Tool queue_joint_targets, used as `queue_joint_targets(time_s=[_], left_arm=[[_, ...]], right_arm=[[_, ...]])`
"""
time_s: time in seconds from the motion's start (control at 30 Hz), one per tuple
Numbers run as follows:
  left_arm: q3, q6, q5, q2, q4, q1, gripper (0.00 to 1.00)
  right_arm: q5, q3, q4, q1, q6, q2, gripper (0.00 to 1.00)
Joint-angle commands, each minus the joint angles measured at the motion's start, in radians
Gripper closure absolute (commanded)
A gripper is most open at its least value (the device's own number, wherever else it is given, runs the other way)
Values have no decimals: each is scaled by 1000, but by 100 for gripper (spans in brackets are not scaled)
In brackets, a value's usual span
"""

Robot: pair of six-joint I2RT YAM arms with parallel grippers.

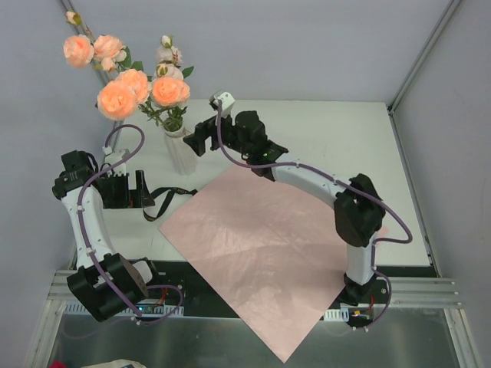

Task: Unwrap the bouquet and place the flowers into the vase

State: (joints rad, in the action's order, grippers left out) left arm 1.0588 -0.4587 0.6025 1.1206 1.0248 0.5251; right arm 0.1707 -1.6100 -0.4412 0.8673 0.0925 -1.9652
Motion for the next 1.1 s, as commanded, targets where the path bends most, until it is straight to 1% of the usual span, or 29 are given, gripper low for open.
queue_joint_targets(time_s=[0.0, 0.13, 0.2, 0.23, 0.27, 0.3, 0.33, 0.37, 0.4, 0.43, 0.53, 0.67, 0.77, 0.97, 1.07], left_arm=[[-11, 14, 42, -1, -22, 6, 1], [-23, 15, 37, -15, -25, 6, 1], [-34, 8, 30, -34, -29, 4, 1], [-39, 5, 19, -42, -29, 6, 1], [-39, -1, 16, -56, -26, 6, 1], [-42, -9, 16, -65, -26, 6, 1], [-46, -15, 17, -73, -26, 6, 1], [-49, -33, 26, -88, -25, 6, 1], [-51, -41, 29, -94, -26, 6, 1], [-56, -50, 34, -100, -26, 4, 1], [-60, -86, 51, -113, -26, 6, 1], [-65, -106, 63, -128, -28, 6, 1], [-65, -100, 72, -137, -28, 6, 1], [-71, -81, 100, -150, -37, 6, 1], [-79, -74, 115, -148, -57, 6, 1]], right_arm=[[-36, -10, 157, -45, 13, 158, 4], [-46, -62, 341, -65, 45, 195, 4], [-60, -86, 476, -70, 41, 219, 4], [-98, -96, 527, -70, 38, 229, 4], [-129, -96, 618, -70, 33, 242, 4], [-163, -79, 657, -70, 27, 273, 4], [-233, -71, 698, -73, 13, 290, 4], [-247, -64, 778, -76, -5, 305, 4], [-261, -50, 811, -79, -2, 339, 4], [-319, -13, 835, -77, -4, 359, 4], [-361, 97, 871, -79, 15, 445, 4], [-382, 169, 903, -79, 19, 520, 4], [-393, 176, 935, -79, 18, 542, 4], [-412, 173, 996, -80, 4, 534, 4], [-402, 212, 990, -79, 19, 560, 4]])
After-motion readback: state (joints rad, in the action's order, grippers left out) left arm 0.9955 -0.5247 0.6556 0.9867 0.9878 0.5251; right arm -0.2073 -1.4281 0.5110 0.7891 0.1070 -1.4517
